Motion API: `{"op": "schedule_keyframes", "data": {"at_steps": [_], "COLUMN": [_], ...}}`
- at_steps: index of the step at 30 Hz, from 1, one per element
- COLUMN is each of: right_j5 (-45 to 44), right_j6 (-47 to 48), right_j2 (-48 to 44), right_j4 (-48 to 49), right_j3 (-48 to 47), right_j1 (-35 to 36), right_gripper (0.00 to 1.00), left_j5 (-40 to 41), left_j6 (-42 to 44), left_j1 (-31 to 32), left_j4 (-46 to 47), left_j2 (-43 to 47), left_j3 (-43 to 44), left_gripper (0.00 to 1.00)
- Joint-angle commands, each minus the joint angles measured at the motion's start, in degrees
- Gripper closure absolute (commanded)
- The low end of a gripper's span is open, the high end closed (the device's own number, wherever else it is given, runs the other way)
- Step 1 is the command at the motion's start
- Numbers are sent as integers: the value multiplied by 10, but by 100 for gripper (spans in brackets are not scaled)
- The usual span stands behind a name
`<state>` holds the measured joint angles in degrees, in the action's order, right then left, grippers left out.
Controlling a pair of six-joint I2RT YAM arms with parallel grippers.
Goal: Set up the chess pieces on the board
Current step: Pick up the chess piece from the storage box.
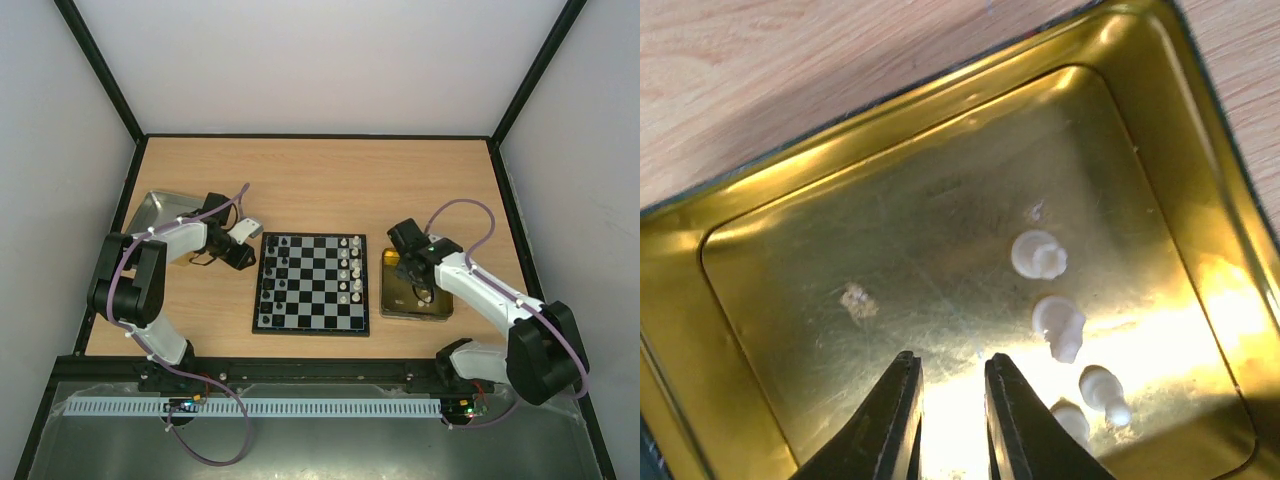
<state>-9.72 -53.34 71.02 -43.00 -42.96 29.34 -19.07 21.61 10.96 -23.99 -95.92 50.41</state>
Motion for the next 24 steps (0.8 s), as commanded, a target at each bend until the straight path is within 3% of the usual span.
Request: {"op": "schedule_keyframes", "data": {"at_steps": [1,24], "right_j5": [-8,33], "right_j6": [22,46], "right_j2": [-9,13], "right_j4": [-2,67], "right_j3": [-2,49], "right_j1": [-37,-135], "right_gripper": [83,81], "left_j5": [19,19], "left_j6": [-1,-1], "left_j1": [-2,-2], "left_j4": [-28,-31], "left_j2": [-16,-15], "left_j3": [-16,-15], "left_gripper": [62,62]}}
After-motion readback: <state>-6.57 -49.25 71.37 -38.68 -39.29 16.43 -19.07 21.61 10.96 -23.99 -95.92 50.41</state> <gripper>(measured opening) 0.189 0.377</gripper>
